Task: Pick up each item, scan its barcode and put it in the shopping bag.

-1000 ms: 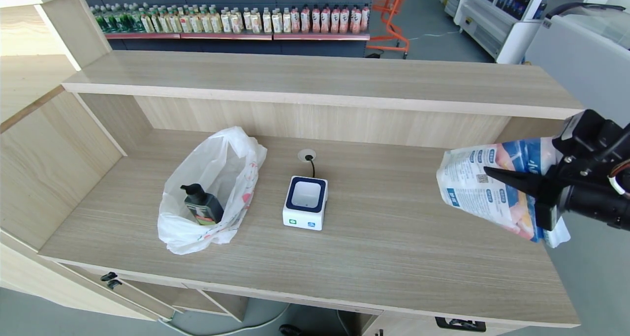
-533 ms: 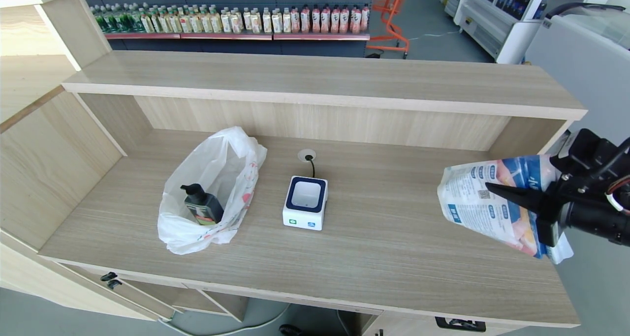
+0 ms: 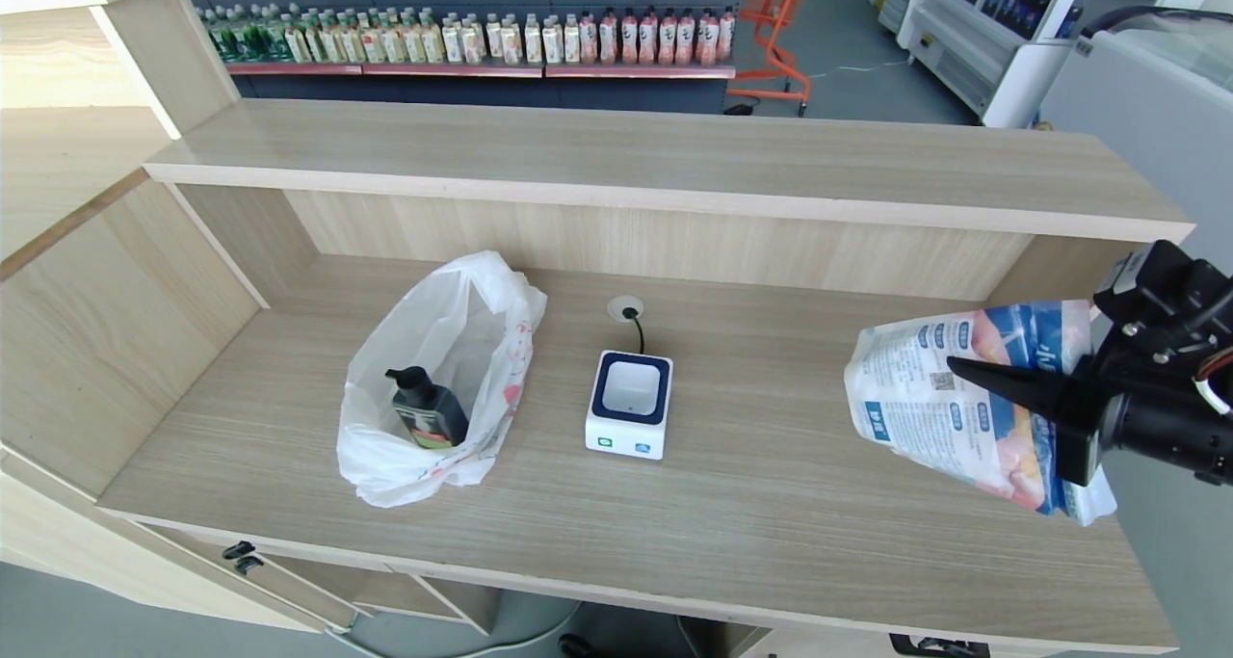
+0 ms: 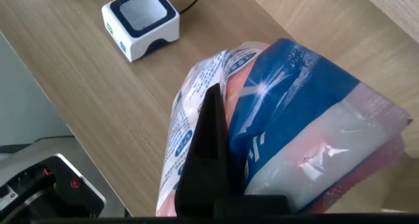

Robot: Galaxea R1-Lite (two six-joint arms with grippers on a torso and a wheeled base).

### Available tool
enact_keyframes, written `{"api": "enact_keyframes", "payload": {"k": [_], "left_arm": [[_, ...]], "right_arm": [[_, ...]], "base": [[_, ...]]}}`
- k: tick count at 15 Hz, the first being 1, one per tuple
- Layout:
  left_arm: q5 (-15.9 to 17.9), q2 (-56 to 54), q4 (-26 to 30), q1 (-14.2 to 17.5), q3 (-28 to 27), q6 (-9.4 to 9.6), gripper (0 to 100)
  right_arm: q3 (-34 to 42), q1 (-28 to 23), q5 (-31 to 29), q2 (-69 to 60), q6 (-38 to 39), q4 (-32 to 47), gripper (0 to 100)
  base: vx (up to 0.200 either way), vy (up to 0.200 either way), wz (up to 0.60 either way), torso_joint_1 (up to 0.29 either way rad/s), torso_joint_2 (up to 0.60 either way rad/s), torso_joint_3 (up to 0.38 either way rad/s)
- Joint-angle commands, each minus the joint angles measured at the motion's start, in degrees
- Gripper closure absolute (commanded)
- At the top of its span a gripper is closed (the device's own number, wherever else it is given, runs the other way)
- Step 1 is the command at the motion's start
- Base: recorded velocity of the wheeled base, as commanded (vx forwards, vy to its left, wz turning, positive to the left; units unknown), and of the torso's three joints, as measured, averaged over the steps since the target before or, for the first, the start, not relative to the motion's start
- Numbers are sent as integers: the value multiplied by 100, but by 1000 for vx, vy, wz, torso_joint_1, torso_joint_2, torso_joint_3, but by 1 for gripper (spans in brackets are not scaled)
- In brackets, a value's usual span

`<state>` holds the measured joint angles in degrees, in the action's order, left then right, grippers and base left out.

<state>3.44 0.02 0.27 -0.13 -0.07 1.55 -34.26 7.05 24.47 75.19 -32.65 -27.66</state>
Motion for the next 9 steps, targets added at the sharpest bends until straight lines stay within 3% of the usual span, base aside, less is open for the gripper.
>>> {"api": "enact_keyframes", "payload": {"k": [1,9], "left_arm": [[-1,-2,0,5,-1,3,0],[-1,6,0,5,-1,3,0]], "right_arm": [[-2,-1,-3,-22,4,6,100],[59,-1,-12,-110,232,15,100]], "base": [[0,200,0,-7,2,7],[0,200,0,3,2,1]]}}
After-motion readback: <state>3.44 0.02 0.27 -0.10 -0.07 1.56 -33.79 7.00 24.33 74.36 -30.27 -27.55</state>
